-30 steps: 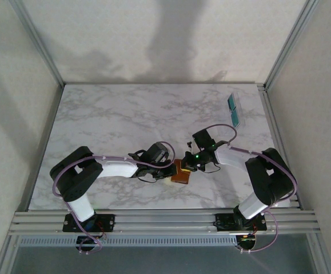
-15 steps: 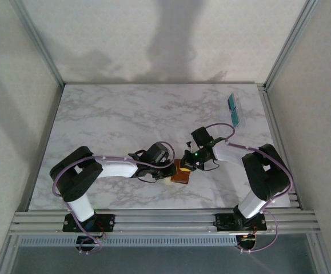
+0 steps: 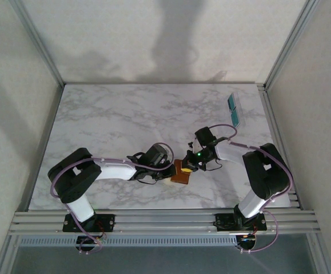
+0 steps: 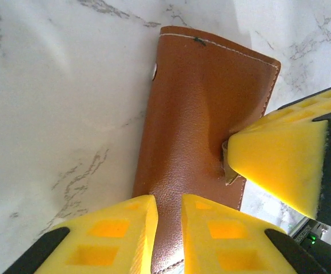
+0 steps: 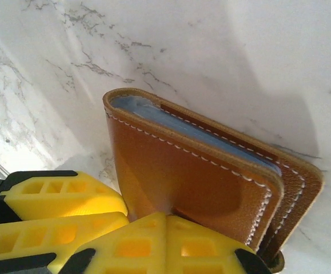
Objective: Put the credit cards into the card holder
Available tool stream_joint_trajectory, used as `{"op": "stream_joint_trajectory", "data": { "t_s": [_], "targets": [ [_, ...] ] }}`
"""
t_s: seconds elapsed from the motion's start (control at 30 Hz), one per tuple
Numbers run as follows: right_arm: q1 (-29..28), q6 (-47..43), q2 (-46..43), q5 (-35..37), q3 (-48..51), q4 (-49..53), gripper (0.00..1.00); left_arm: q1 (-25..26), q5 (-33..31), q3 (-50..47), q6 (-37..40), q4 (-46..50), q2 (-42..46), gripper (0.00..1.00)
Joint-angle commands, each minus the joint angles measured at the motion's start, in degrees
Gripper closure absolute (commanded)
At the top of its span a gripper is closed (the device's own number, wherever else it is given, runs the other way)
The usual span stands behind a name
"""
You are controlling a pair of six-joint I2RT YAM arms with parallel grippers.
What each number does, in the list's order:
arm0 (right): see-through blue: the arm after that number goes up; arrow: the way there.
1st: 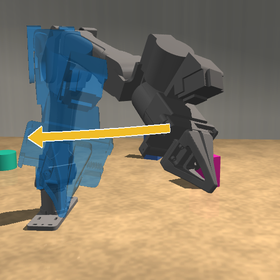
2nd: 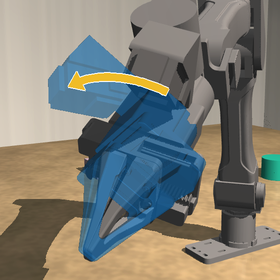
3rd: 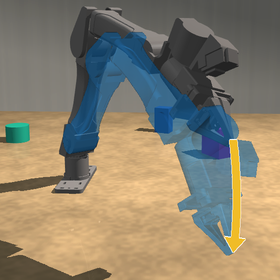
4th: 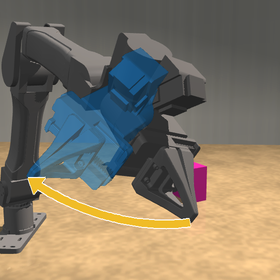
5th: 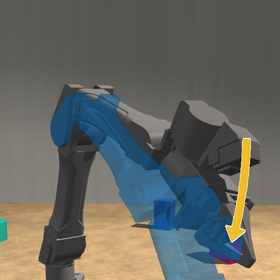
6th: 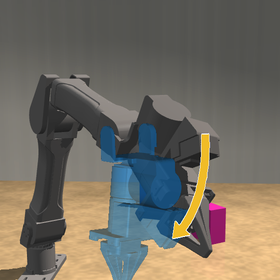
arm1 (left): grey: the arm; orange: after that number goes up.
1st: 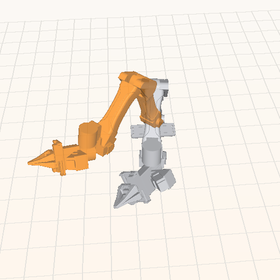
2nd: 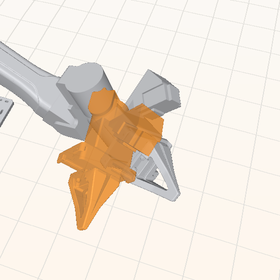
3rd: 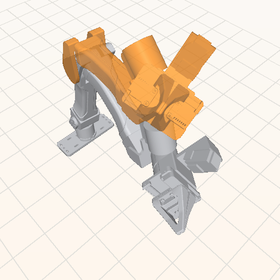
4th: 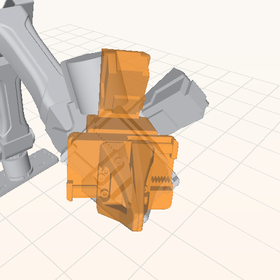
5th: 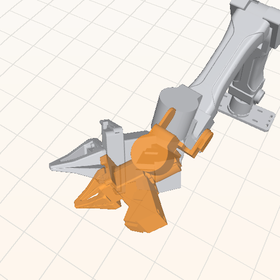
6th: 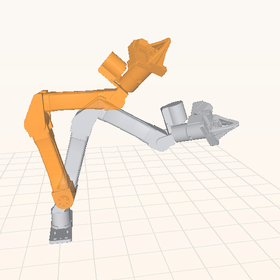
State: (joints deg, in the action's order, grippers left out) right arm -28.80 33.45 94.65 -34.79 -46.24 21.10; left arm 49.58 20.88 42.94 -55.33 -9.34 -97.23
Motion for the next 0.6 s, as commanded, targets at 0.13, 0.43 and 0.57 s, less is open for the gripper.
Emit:
{"op": "stream_joint_trajectory", "data": {
  "t_s": [0.13,0.43,0.57],
  "targets": [
    [0.3,-3.7,4.5,-2.6,3.4,7.7,1.0,0.1,-5.7,-2.4,0.5,5.7,0.0,0.79],
    [1.4,-9.4,5.9,4.3,-1.7,15.8,1.0,0.0,-6.2,-0.7,1.2,8.8,1.5,0.8],
    [1.6,-9.1,4.7,-3.9,-0.9,11.3,1.0,-0.4,-7.4,-0.7,1.9,10.3,3.5,0.79]
  ]
}}
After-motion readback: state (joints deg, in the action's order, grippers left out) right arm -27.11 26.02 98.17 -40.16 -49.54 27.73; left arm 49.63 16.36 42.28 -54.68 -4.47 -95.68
